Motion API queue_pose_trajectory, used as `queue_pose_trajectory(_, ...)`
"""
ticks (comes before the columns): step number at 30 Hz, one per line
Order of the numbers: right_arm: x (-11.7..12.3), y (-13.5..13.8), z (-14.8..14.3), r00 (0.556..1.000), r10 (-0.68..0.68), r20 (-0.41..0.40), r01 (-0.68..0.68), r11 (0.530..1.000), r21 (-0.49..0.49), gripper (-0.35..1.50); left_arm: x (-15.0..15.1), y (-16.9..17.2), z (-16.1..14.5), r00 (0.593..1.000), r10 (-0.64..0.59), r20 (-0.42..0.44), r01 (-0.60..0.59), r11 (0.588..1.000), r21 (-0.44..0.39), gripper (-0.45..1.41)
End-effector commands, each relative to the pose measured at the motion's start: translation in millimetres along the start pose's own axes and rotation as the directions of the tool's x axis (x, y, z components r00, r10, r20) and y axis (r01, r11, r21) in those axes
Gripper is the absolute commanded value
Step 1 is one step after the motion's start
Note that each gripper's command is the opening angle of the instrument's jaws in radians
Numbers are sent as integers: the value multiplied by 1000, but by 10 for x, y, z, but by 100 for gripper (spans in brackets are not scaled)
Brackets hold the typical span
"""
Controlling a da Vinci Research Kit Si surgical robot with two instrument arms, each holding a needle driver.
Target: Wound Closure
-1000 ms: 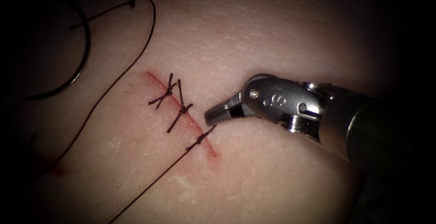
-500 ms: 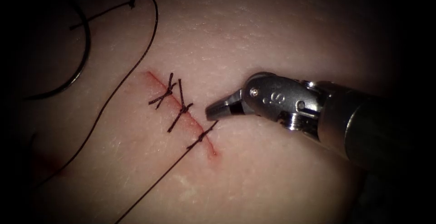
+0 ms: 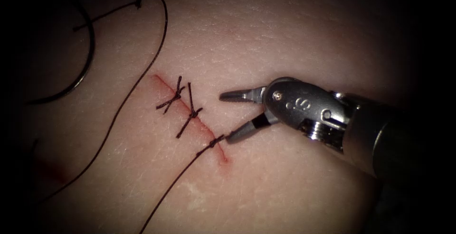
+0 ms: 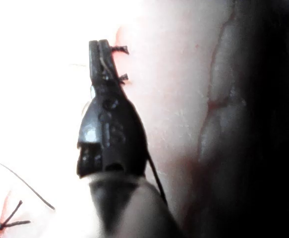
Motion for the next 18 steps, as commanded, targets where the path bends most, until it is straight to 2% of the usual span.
queue_pose_trajectory(1,3,3,7,1000,4,-7,-4,1000,-1,121,-7,9,5,1000,-4,-1,4,1000,-3,-45)
queue_pose_trajectory(5,22,9,-15,993,75,-87,-80,996,-46,133,10,-12,11,1000,19,-7,-19,1000,0,-45)
queue_pose_trajectory(8,34,6,-34,988,78,-135,-91,992,-86,133,21,-25,13,999,38,-11,-38,999,1,-45)
queue_pose_trajectory(9,37,1,-45,984,79,-158,-96,990,-99,125,28,-34,14,998,57,-14,-57,998,1,-45)
queue_pose_trajectory(13,41,-5,-64,972,100,-211,-132,981,-145,113,36,-49,15,997,71,-20,-71,997,2,-45)
queue_pose_trajectory(14,41,-8,-71,968,112,-227,-153,973,-174,109,39,-53,16,997,78,-21,-78,997,2,-45)
queue_pose_trajectory(15,40,-15,-79,963,127,-237,-180,959,-218,98,45,-65,17,996,90,-26,-90,996,3,-45)
queue_pose_trajectory(16,40,-15,-79,963,127,-237,-180,959,-218,98,45,-65,17,996,90,-26,-90,996,3,-45)
queue_pose_trajectory(17,37,-24,-86,954,130,-271,-204,942,-268,84,50,-77,20,994,103,-29,-103,995,6,-45)
queue_pose_trajectory(18,37,-24,-86,954,130,-271,-204,942,-268,84,50,-77,20,994,103,-29,-103,995,6,-45)
